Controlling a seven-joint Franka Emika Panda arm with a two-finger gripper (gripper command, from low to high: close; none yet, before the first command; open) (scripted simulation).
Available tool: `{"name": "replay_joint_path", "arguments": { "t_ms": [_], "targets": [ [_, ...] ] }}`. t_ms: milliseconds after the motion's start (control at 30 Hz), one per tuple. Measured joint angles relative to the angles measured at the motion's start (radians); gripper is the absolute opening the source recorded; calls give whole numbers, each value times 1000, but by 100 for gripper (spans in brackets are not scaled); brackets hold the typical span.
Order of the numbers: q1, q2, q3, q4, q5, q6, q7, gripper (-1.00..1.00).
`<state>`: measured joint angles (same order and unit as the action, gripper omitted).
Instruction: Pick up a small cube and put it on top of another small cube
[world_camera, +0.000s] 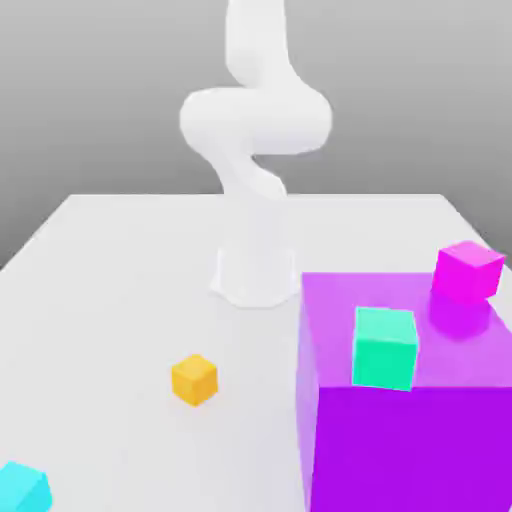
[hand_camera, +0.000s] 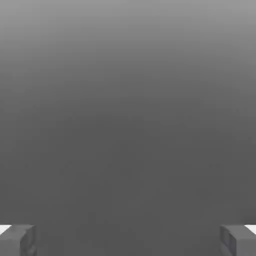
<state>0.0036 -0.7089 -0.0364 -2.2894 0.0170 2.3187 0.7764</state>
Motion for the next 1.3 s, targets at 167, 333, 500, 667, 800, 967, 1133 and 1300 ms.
{"name": "replay_joint_path", "arguments": {
  "t_ms": [167, 333, 500, 667, 800, 967, 1133, 1300],
  "targets": [
    [4, 186, -74, 22, 41, 39, -53, 0],
    [0, 367, -142, 43, 92, 76, -112, 0],
    [-13, 549, -200, 64, 148, 112, -175, 0],
    [-61, 731, -234, 85, 202, 149, -236, 0],
    [-99, 874, -243, 101, 229, 180, -274, 0],
    [-148, 1047, -262, 120, 239, 223, -306, 0],
    [-200, 1221, -247, 149, 265, 304, -339, 0],
    [-225, 1288, -218, 164, 292, 352, -359, -100]
  ]
}}
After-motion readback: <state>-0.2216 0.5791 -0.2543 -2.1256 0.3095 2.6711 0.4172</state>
